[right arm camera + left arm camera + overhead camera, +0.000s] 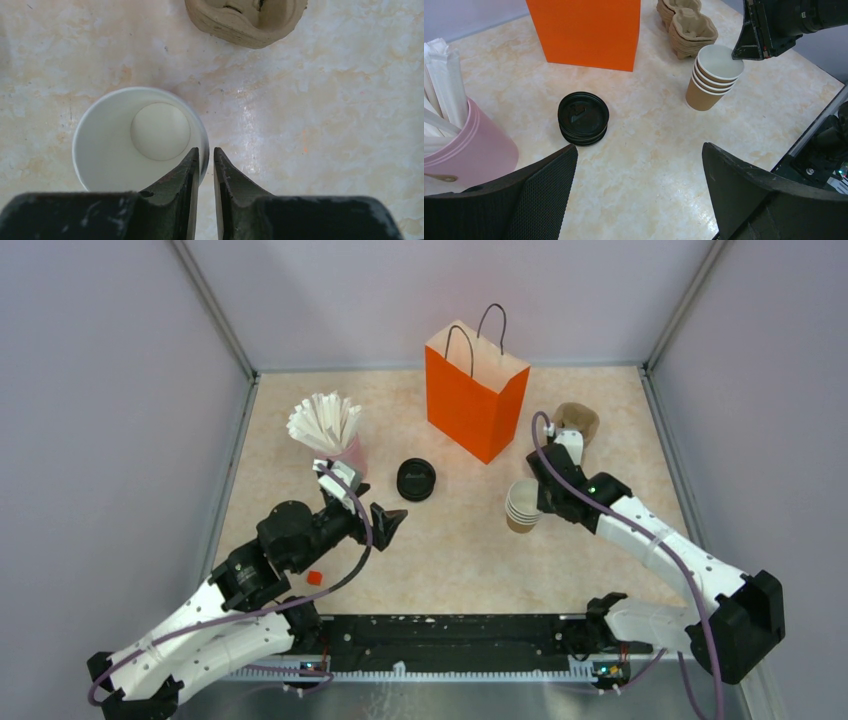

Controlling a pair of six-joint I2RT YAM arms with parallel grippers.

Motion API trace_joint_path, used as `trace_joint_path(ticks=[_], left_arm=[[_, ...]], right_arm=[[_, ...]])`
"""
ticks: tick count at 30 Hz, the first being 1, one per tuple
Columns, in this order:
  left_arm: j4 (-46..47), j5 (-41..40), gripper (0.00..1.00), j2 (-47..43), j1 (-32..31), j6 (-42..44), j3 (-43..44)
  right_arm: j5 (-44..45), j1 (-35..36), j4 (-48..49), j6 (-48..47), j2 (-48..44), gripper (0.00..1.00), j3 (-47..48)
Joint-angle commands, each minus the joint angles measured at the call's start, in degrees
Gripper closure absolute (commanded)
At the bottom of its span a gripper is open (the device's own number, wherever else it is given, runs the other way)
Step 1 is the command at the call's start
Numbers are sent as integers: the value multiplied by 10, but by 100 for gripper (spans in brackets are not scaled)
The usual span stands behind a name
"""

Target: Pack the takeout coffee

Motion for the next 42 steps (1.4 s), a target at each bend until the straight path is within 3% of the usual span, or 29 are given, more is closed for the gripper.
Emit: trace_joint_path(ticks=[1,5,14,19,30,34,42], left_arm=[[16,1,1,4,0,5,-2],[16,2,1,5,0,5,-2],[16,0,1,5,0,5,-3],[15,3,1,5,0,3,-4],[15,1,1,1,0,2,-6],[16,3,1,4,0,3,-5],[13,-1,1,1,0,4,-5]], right_arm=[[-3,-6,12,-8,-8,81,9],[-4,-6,23,-7,-6,80,4],[14,-9,13,-6,-1,96,20],[6,-11,15,-5,0,83,17],[13,-12,25,8,-18,90,-1],[7,-14,23,7,-11,81,1],[9,-15,31,15,-12,85,-7]])
